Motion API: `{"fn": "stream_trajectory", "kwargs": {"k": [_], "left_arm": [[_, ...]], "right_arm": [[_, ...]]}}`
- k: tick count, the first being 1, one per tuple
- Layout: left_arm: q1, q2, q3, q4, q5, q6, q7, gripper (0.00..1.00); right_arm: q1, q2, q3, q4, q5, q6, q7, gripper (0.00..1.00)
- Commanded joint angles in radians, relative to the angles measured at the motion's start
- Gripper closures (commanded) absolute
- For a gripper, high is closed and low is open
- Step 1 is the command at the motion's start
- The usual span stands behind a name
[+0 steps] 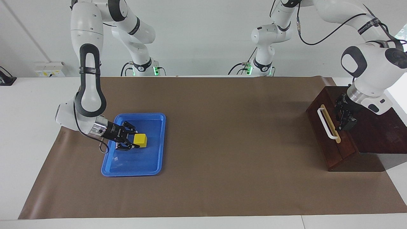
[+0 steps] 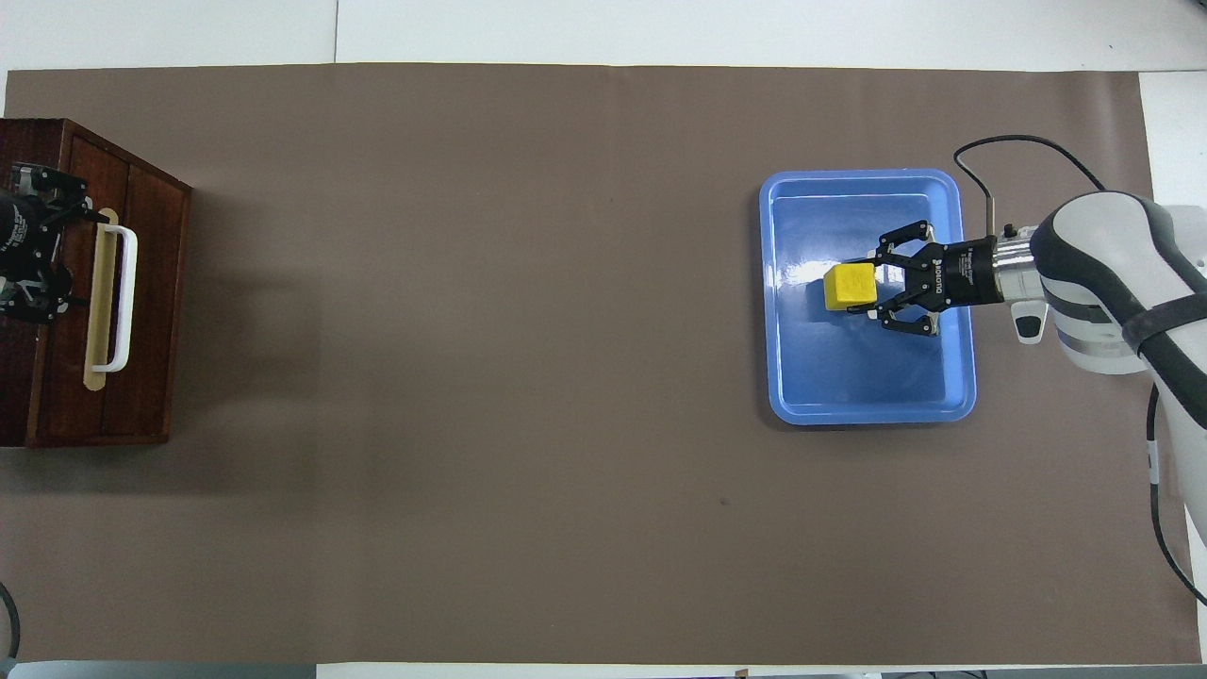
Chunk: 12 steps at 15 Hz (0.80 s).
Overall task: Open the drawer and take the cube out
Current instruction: 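Move the cube over the blue tray with the right gripper, then open the right gripper to drop the cube into the tray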
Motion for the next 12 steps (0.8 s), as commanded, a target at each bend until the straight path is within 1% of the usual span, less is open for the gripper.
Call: {"fn": "stream_trajectory", "kwargs": {"k": [1, 3, 5, 8, 9, 10, 11, 12], "left_arm": [[-0.029, -0.075, 0.001, -0.003, 0.008, -0.078, 0.17, 0.0], [-0.051, -0.109, -0.01, -0.003, 0.006, -0.127, 0.288, 0.0], [-0.082, -0.141, -0.012, -0.003, -0.007, -0.156, 0.437, 0.0], [-0.086, -0.161, -0.013, -0.003, -0.024, -0.213, 0.669, 0.0], [-0.092, -0.167, -0.018, -0.003, -0.024, -0.23, 0.733, 0.0], [-0.1, -0.175, -0.018, -0.003, -0.024, -0.245, 0.785, 0.0], [-0.096, -0.177, -0.024, -0.003, -0.035, -0.259, 0.819, 0.0], [-0.085, -0.175, -0.029, 0.0, -0.061, -0.268, 0.861, 0.0]], "right_arm": [[-0.017, -0.039, 0.007, -0.072, 0.03, 0.022, -0.071, 1.0], [-0.017, -0.047, 0.007, -0.097, 0.03, 0.038, -0.107, 1.0], [-0.017, -0.047, 0.005, -0.099, 0.027, 0.035, -0.108, 1.0], [-0.019, -0.047, -0.002, -0.097, 0.013, 0.033, -0.108, 1.0], [-0.017, -0.047, -0.004, -0.097, 0.013, 0.038, -0.107, 0.57], [-0.017, -0.047, -0.004, -0.096, 0.006, 0.038, -0.107, 0.3], [-0.017, -0.046, -0.004, -0.085, -0.004, 0.03, -0.102, 0.1], [-0.019, -0.047, -0.004, -0.07, -0.005, 0.015, -0.095, 0.04]]}}
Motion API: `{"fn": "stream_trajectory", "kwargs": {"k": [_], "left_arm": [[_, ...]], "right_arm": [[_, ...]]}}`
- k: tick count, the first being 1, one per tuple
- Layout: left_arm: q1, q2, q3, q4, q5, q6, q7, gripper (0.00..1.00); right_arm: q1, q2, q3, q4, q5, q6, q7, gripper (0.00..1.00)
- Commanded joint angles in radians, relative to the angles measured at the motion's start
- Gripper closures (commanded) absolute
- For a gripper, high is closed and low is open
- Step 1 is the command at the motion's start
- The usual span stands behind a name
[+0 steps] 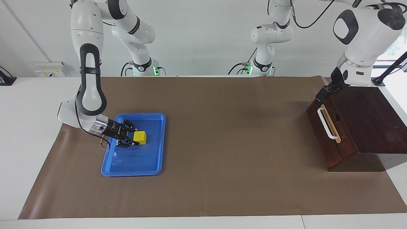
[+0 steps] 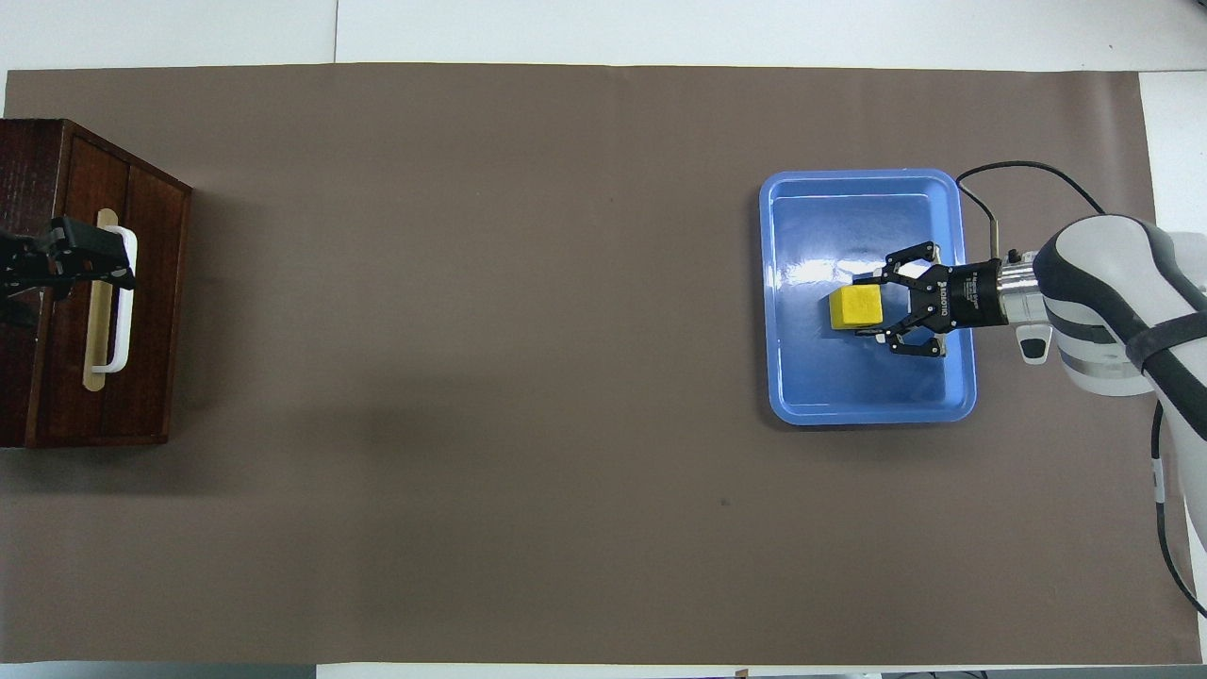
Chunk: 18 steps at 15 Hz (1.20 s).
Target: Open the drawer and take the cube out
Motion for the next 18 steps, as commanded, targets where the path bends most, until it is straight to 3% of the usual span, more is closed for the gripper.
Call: {"fn": "stream_trajectory", "kwargs": {"k": [1, 3, 8, 10, 12, 14, 17, 18], "left_arm": [[0.008, -0.018, -0.001, -0.005, -0.044, -0.035, 0.144, 0.0], [0.008, -0.019, -0.009, 0.016, -0.045, -0.055, 0.253, 0.0], [0.017, -0.061, -0.016, 0.001, -0.039, -0.069, 0.356, 0.0], [0.016, -0.056, -0.016, 0.005, -0.039, -0.087, 0.356, 0.0], [0.017, -0.047, -0.027, 0.025, -0.039, -0.151, 0.358, 0.0], [0.017, -0.018, -0.041, 0.087, -0.039, -0.223, 0.352, 0.0], [0.016, -0.013, -0.032, 0.068, -0.039, -0.192, 0.355, 0.0], [0.01, 0.022, -0.03, 0.073, -0.039, -0.196, 0.353, 0.0]], "right_arm": [[-0.016, -0.027, 0.005, 0.012, -0.018, -0.031, -0.011, 0.02], [-0.003, -0.053, 0.002, 0.058, -0.086, -0.061, 0.037, 0.0], [0.081, -0.233, 0.007, 0.115, -0.409, -0.104, 0.087, 0.0], [0.083, -0.272, 0.011, 0.159, -0.527, -0.185, 0.05, 0.0], [0.099, -0.295, 0.016, 0.234, -0.626, -0.287, -0.042, 0.0], [0.116, -0.372, 0.016, 0.239, -0.711, -0.322, -0.219, 0.0], [0.132, -0.453, 0.017, 0.239, -0.82, -0.373, -0.439, 0.0], [0.132, -0.468, 0.018, 0.241, -0.846, -0.373, -0.505, 0.0]]}}
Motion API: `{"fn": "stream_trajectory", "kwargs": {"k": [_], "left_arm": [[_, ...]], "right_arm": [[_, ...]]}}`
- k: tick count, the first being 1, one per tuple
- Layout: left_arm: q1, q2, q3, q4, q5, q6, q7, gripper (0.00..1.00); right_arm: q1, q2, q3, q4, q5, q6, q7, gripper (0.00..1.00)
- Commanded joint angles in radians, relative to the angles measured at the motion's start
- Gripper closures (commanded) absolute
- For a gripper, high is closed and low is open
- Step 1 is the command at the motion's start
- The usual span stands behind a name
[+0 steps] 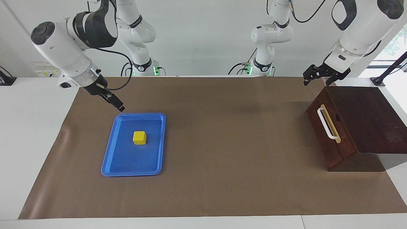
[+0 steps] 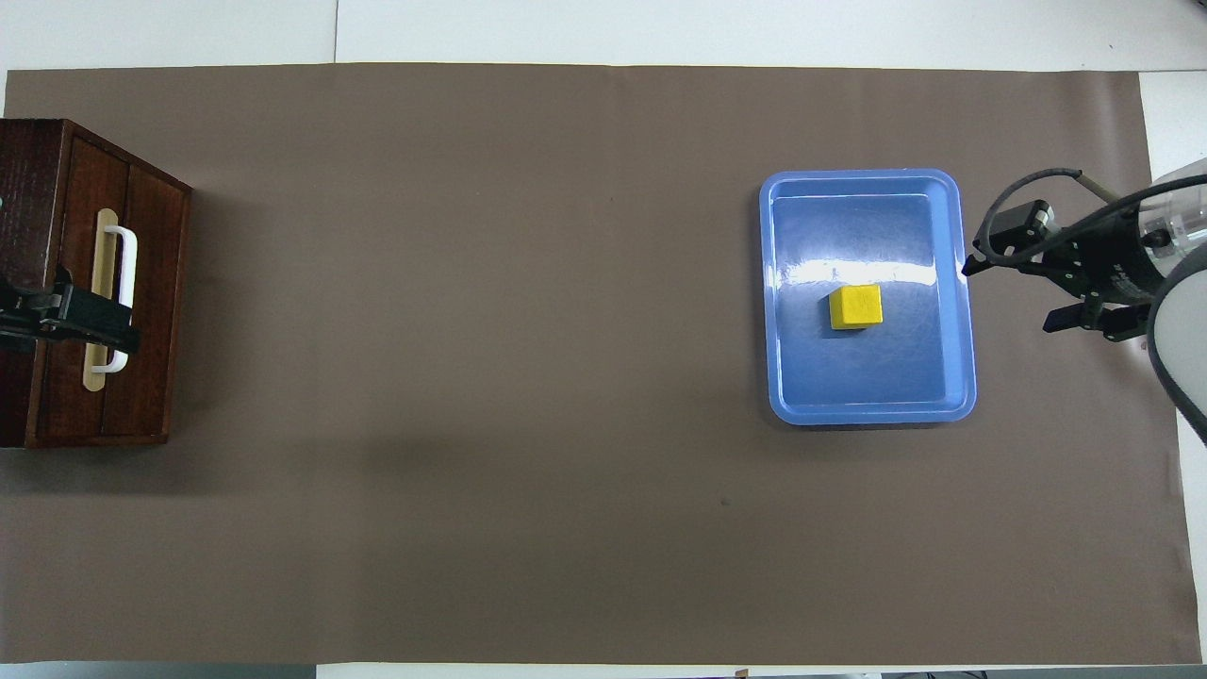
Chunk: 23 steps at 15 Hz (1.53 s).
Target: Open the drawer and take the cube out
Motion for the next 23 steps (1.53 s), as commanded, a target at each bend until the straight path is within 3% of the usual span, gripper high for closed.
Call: {"fn": "stream_trajectory", "kwargs": {"k": [1, 4, 9, 23], "left_arm": [[-0.002, 0.065, -0.004, 0.031, -0.008, -0.022, 0.013, 0.0], [-0.009, 0.062, -0.007, 0.034, -0.007, -0.045, 0.01, 0.0], [-0.004, 0.03, -0.01, 0.042, 0.004, -0.048, 0.007, 0.0], [-0.006, 0.028, -0.01, 0.044, 0.003, -0.036, -0.03, 0.0]], "right_arm": [[-0.003, -0.053, 0.003, 0.004, -0.082, -0.013, -0.218, 0.0], [-0.009, -0.063, 0.002, -0.005, -0.087, -0.017, -0.362, 0.0], [-0.017, -0.07, 0.0, -0.018, -0.092, -0.025, -0.392, 0.0], [-0.003, -0.068, 0.002, -0.013, -0.109, -0.083, -0.538, 0.0]]}}
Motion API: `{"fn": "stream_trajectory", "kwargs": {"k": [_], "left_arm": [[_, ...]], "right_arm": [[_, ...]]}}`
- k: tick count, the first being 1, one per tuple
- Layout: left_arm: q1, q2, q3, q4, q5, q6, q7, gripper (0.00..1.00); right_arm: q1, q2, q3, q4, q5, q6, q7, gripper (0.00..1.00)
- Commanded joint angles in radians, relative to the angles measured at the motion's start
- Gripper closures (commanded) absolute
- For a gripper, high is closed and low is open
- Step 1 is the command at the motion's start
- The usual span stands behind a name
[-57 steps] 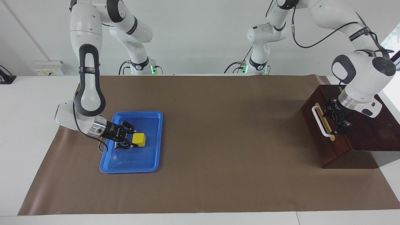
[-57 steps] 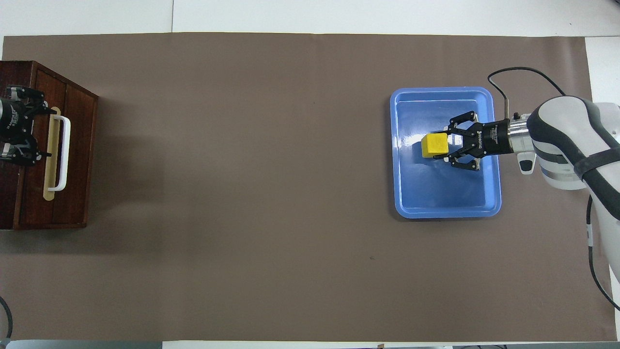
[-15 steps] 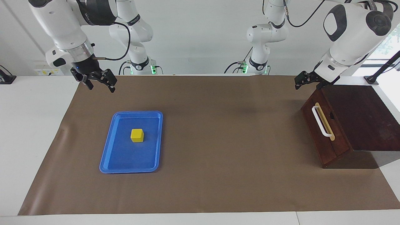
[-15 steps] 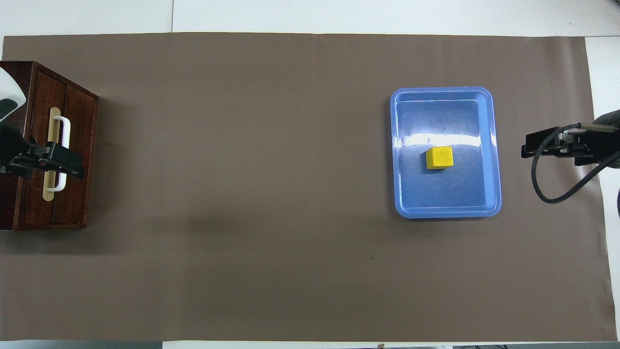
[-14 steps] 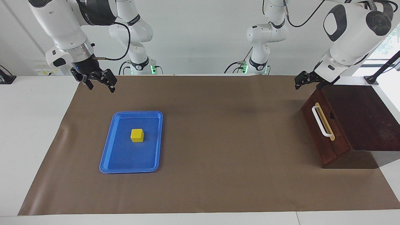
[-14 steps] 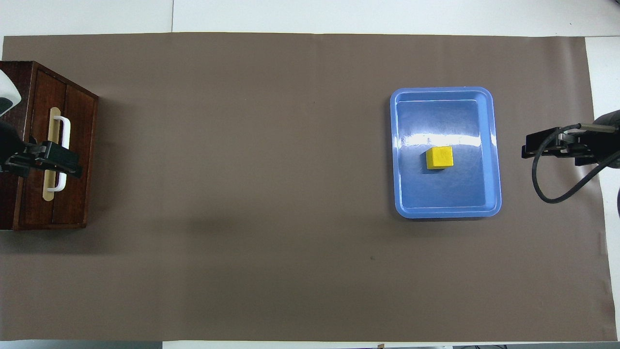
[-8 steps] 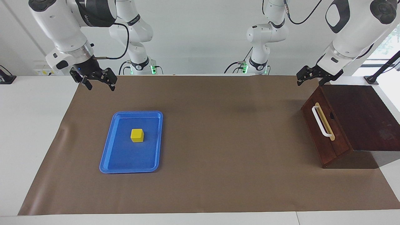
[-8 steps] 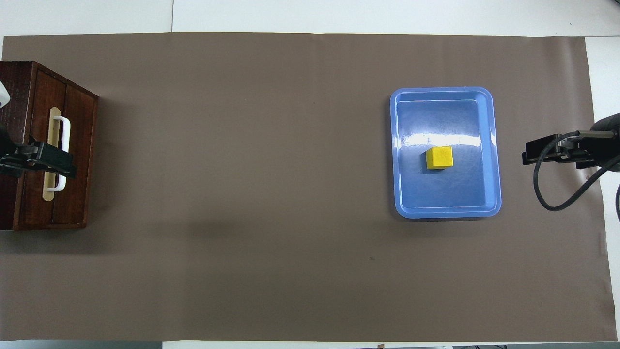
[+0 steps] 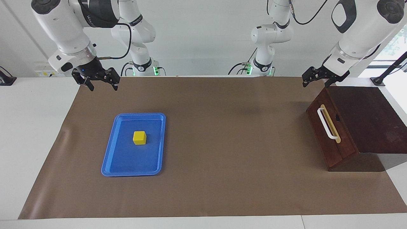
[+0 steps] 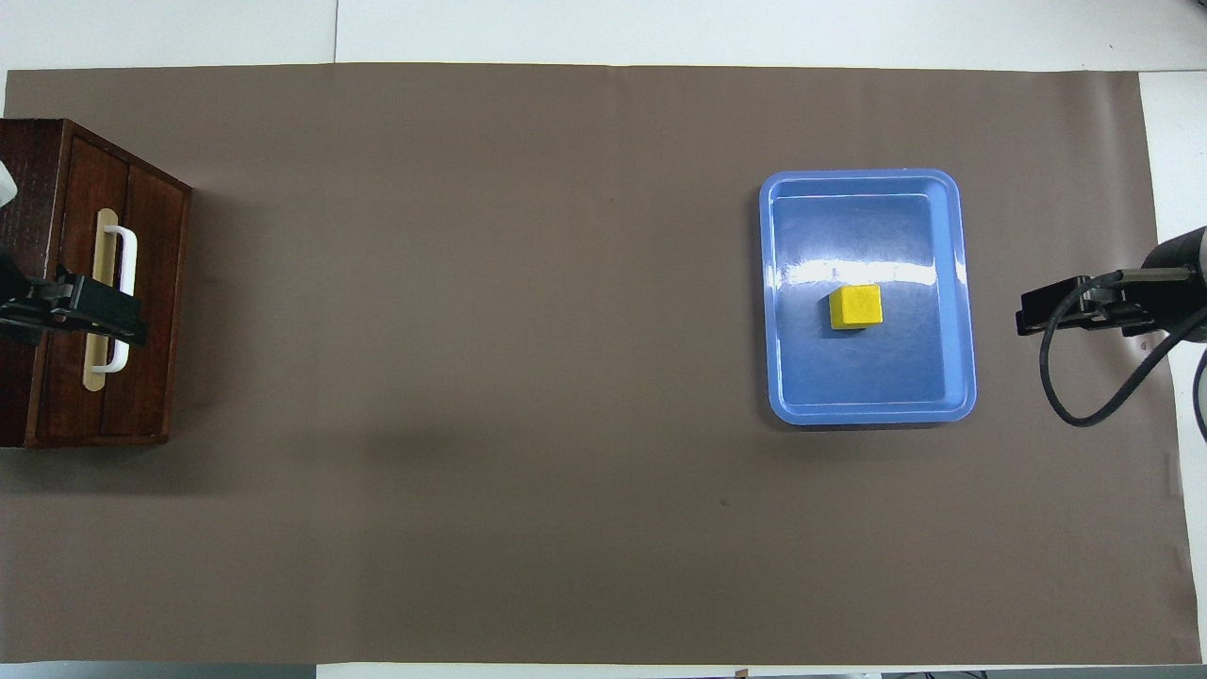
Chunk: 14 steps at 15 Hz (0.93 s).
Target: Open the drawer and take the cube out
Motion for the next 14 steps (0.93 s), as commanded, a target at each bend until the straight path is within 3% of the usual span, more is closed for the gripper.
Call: {"fn": "stream_trajectory", "kwargs": {"k": [1, 6, 14], "left_arm": [[-0.002, -0.003, -0.001, 0.005, -0.004, -0.012, -0.017, 0.0], [0.0, -0.003, -0.001, 0.005, -0.005, -0.003, -0.055, 0.0], [-0.004, -0.009, -0.001, 0.007, -0.002, -0.023, -0.054, 0.0]], "right_arm": [[-0.003, -0.008, 0.004, -0.007, -0.015, -0.007, -0.038, 0.0], [0.0, -0.008, 0.005, -0.009, -0.052, -0.01, -0.075, 0.0], [-0.003, -0.008, 0.004, -0.008, 0.001, -0.029, -0.07, 0.0]]}}
